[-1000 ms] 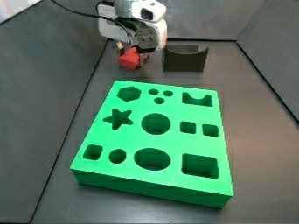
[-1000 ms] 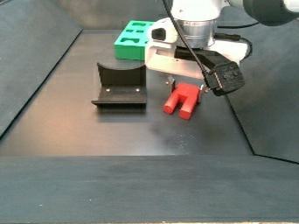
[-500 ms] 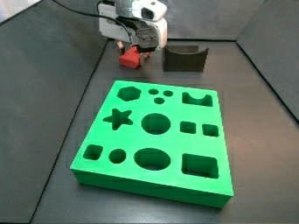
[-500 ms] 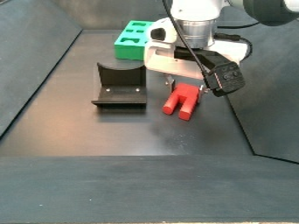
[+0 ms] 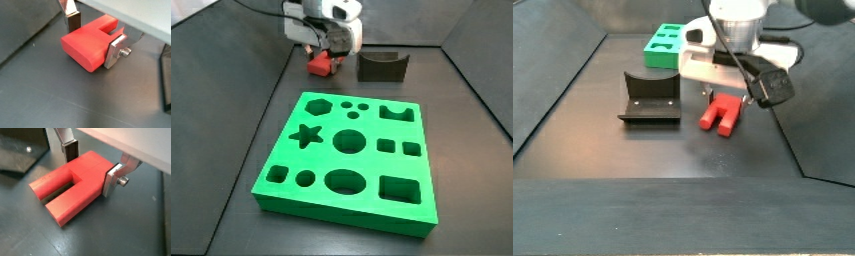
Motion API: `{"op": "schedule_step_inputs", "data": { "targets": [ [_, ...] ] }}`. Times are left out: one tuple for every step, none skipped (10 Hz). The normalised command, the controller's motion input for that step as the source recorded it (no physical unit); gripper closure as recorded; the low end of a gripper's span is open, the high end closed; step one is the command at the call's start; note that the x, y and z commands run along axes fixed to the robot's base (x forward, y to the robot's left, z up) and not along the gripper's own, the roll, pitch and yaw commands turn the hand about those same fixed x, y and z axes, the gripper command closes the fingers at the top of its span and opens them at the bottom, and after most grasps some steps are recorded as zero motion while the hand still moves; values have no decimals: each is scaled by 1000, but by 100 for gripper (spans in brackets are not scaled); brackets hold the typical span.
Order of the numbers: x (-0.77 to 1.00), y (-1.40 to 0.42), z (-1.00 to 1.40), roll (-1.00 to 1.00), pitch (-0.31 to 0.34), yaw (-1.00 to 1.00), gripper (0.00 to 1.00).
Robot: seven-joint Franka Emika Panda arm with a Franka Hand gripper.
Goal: Pick up the square-circle object. Move up. Place the square-circle object on the fixture. Regrasp the square-circle object. Move to above the board. Insert the square-circle object.
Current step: Move up, then place the square-circle object on the fixture.
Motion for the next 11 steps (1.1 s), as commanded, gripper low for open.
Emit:
{"op": "schedule_step_inputs", "data": {
  "targets": [
    [-21, -30, 660, 9, 33, -21, 100],
    [-18, -12, 525, 26, 43, -23, 100],
    [-17, -2, 379, 41, 51, -24, 100],
    [-16, 2, 229, 57, 54, -25, 100],
    [0, 0, 1000, 0, 0, 0, 100],
    [-5, -1, 1000, 3, 11, 1, 100],
    [-12, 2, 1000, 15, 20, -2, 100],
    [-17, 3, 1000, 30, 25, -9, 100],
    [-21, 6, 1000, 52, 32, -17, 100],
    [-24, 7, 1000, 66, 39, -16, 100],
    [-28, 6, 1000, 78, 44, -12, 100]
  ]
}}
